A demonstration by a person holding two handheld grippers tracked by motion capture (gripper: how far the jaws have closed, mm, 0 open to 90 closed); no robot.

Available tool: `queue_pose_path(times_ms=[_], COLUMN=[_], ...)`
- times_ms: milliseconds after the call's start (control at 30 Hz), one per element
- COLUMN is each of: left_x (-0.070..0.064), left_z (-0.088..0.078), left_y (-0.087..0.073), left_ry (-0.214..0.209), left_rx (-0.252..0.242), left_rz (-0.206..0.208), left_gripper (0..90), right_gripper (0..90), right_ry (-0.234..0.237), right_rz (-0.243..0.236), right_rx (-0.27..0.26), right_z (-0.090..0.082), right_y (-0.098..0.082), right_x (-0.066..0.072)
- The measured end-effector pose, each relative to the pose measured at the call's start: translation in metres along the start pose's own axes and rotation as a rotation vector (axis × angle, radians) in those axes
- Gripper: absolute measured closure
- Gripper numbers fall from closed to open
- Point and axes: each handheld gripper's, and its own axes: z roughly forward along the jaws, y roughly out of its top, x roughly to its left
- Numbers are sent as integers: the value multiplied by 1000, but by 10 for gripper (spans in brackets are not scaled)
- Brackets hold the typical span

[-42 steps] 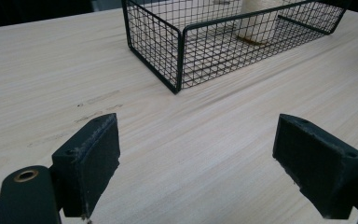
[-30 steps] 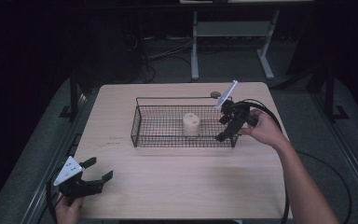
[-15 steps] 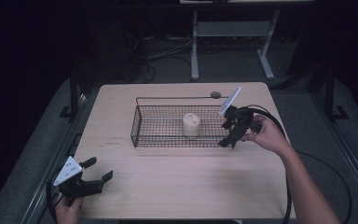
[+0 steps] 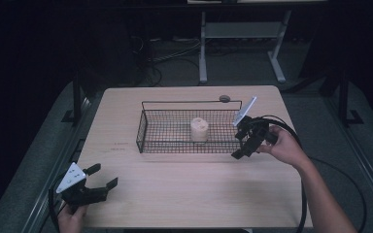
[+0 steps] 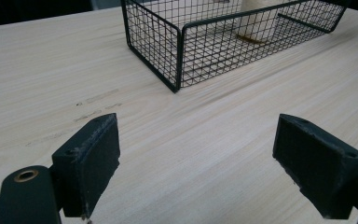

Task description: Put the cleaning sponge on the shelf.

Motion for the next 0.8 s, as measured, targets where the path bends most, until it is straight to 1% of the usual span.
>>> queue_pose_path(times_ms=[167,233,367,467,533,600,800], left_x=[0,0,0,1,0,0,0], left_z=[0,0,-1,0,0,0,0], left_y=[0,0,0,0,0,0,0], left_ry=[0,0,1,2,0,2,1], left_rx=[-1,0,-2,1,0,0,4], left_rz=[-1,1,1,1,3,5,2], left_gripper=[139,139,139,139,139,139,139], right_gripper=[158,158,157,157,157,152,151], right_ry=[-2,-5,-6,-6,0,-5,2], right_rz=[4,-1,1,8,12,14,24], right_rx=[-1,22,7,7,22,10,14], right_z=[3,5,4,5,7,7,9], right_y=[-6,-8,-13,-19,-22,-25,-35], right_x=[3,4,7,8,9,10,13])
